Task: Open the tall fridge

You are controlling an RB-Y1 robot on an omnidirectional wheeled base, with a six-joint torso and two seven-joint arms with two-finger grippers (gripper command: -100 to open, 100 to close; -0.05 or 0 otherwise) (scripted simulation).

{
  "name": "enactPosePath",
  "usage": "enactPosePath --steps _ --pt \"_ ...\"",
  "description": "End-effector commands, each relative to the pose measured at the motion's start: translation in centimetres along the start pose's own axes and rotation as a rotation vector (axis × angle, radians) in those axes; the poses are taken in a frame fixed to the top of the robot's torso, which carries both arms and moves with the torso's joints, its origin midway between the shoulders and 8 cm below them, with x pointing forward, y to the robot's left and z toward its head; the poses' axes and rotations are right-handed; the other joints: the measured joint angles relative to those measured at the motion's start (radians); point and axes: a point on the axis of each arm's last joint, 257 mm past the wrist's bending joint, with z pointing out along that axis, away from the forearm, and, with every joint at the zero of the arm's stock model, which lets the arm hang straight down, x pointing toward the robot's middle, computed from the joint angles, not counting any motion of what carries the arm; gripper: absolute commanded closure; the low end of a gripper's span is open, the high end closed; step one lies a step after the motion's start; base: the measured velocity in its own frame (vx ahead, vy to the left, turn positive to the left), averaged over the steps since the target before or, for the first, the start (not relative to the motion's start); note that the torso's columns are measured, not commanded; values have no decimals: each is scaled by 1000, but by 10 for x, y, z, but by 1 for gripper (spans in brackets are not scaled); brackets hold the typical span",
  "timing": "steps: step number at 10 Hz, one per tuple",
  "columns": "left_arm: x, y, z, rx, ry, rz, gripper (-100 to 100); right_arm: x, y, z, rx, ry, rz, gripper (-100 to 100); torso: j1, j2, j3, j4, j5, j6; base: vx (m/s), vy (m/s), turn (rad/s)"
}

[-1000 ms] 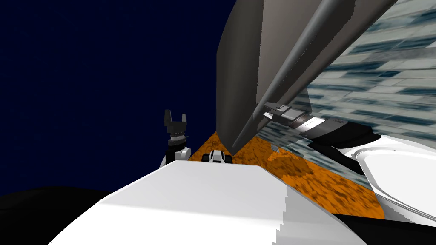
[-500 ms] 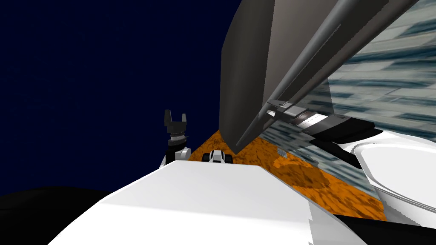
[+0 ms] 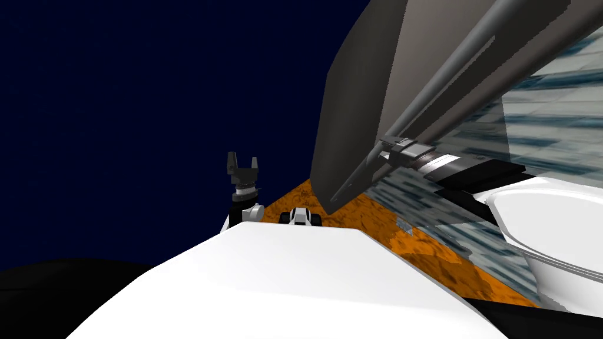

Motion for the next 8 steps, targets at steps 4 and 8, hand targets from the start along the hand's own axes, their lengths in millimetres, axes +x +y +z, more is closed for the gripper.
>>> enactPosePath --steps 4,8 --pt "0 0 0 0 0 1 0 -2 -2 1 7 -5 1 100 -2 1 1 2 -1 6 7 -8 -95" --pt "0 0 0 0 0 1 0 -41 -39 -4 90 -90 -3 100 0 6 4 0 -2 1 149 -21 -327"
